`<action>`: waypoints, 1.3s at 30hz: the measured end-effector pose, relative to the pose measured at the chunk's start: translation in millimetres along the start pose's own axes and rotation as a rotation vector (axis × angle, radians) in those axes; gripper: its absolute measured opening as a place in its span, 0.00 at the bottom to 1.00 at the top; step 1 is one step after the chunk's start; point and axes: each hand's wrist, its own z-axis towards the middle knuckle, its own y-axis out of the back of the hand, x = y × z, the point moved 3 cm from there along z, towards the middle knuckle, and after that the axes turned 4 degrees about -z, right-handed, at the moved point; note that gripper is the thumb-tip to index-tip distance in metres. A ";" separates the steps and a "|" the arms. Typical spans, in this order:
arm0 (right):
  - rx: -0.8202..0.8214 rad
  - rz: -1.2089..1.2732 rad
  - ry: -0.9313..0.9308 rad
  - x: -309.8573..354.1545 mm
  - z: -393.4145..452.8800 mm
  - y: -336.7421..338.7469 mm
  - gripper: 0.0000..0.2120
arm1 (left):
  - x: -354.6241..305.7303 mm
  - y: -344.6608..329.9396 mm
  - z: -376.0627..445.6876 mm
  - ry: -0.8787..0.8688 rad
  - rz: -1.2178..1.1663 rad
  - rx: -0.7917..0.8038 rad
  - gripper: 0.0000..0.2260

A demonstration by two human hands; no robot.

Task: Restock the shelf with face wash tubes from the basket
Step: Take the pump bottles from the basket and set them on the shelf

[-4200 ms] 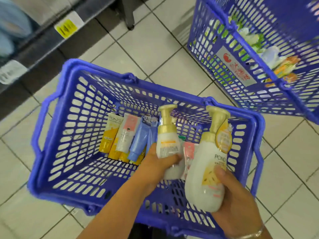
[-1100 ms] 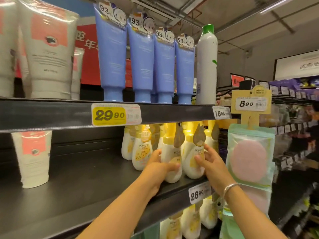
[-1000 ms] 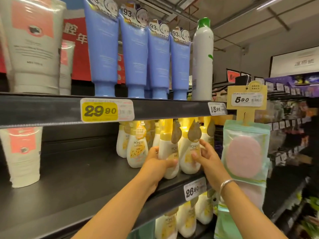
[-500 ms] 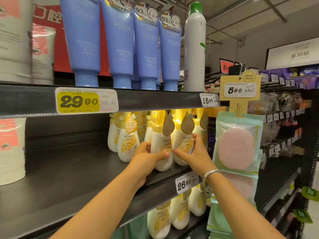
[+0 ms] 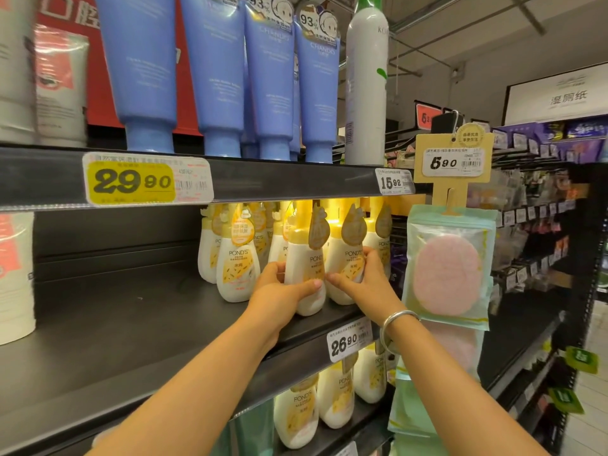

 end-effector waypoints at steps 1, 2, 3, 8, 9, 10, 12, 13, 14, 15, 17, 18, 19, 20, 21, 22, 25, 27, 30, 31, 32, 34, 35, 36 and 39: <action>-0.013 0.014 0.000 0.8 -0.3 -0.6 0.35 | 0.1 0.5 -0.4 -0.001 -0.005 -0.005 0.19; -0.019 0.024 0.001 1.3 -0.3 -0.9 0.33 | -0.2 0.8 -0.6 -0.001 -0.010 -0.009 0.18; -0.026 0.028 0.001 1.3 0.0 -1.0 0.31 | -0.5 1.4 -1.0 -0.001 -0.015 -0.012 0.18; -0.022 -0.008 0.000 2.6 2.8 -1.8 0.25 | -0.3 3.9 -2.1 -0.005 -0.022 -0.013 0.21; -0.012 -0.015 -0.002 2.9 2.9 -2.5 0.25 | -0.2 4.3 -2.2 -0.014 -0.018 -0.016 0.21; -0.005 -0.029 -0.005 2.8 2.7 -3.5 0.26 | 0.1 4.7 -2.1 -0.022 -0.012 -0.020 0.21; -0.019 -0.097 -0.010 2.7 0.8 -6.1 0.31 | 0.6 5.0 -1.7 -0.035 0.001 -0.030 0.20; -0.041 -0.132 -0.005 2.9 -0.3 -7.8 0.34 | 0.9 5.1 -1.5 -0.042 0.005 -0.039 0.20; -0.070 -0.156 0.007 3.7 -1.3 -10.0 0.36 | 0.9 5.3 -1.4 -0.051 0.007 -0.052 0.20; -0.100 -0.170 0.017 4.8 -2.1 -12.0 0.38 | 0.8 5.8 -1.2 -0.060 0.010 -0.070 0.20; -0.159 -0.178 0.026 7.0 -2.5 -14.6 0.38 | 0.7 7.3 -1.1 -0.068 0.025 -0.104 0.20; -0.182 -0.179 0.024 7.9 -2.4 -15.3 0.37 | 0.6 8.1 -1.4 -0.069 0.031 -0.113 0.20; -0.201 -0.182 0.022 8.5 -2.0 -15.9 0.36 | 0.5 8.5 -1.7 -0.068 0.039 -0.118 0.19; -0.219 -0.183 0.017 8.7 -1.6 -16.3 0.36 | 0.4 8.9 -2.4 -0.066 0.048 -0.119 0.19; -0.237 -0.176 0.008 9.2 -1.0 -16.5 0.35 | 0.2 9.0 -2.7 -0.063 0.057 -0.119 0.19; -0.256 -0.158 -0.009 10.0 -0.3 -16.3 0.35 | 0.0 9.2 -3.3 -0.061 0.064 -0.119 0.19; -0.301 -0.107 -0.057 15.8 4.0 -16.9 0.33 | -0.6 10.3 -4.2 -0.050 0.063 -0.129 0.19; -0.329 -0.158 -0.070 21.5 6.9 -19.2 0.33 | -1.2 12.7 -4.2 -0.038 0.055 -0.149 0.18; -0.370 -0.260 -0.113 26.0 7.5 -26.4 0.37 | -2.4 16.6 -4.7 -0.030 0.064 -0.185 0.17; -0.375 -0.277 -0.133 25.6 6.9 -29.1 0.38 | -2.6 17.3 -5.3 -0.029 0.070 -0.192 0.17; -0.377 -0.288 -0.147 24.9 6.5 -31.3 0.38 | -2.9 17.5 -5.9 -0.029 0.076 -0.195 0.18; -0.368 -0.293 -0.157 23.9 6.5 -33.0 0.37 | -3.7 17.1 -7.5 -0.027 0.086 -0.197 0.20; -0.357 -0.278 -0.156 23.6 7.4 -32.5 0.37 | -4.1 16.7 -8.0 -0.027 0.089 -0.197 0.20; -0.343 -0.254 -0.154 23.4 8.3 -31.6 0.37 | -4.6 16.3 -8.3 -0.027 0.094 -0.197 0.21; -0.309 -0.203 -0.138 22.4 7.1 -28.6 0.38 | -5.5 14.2 -8.8 -0.016 0.099 -0.189 0.20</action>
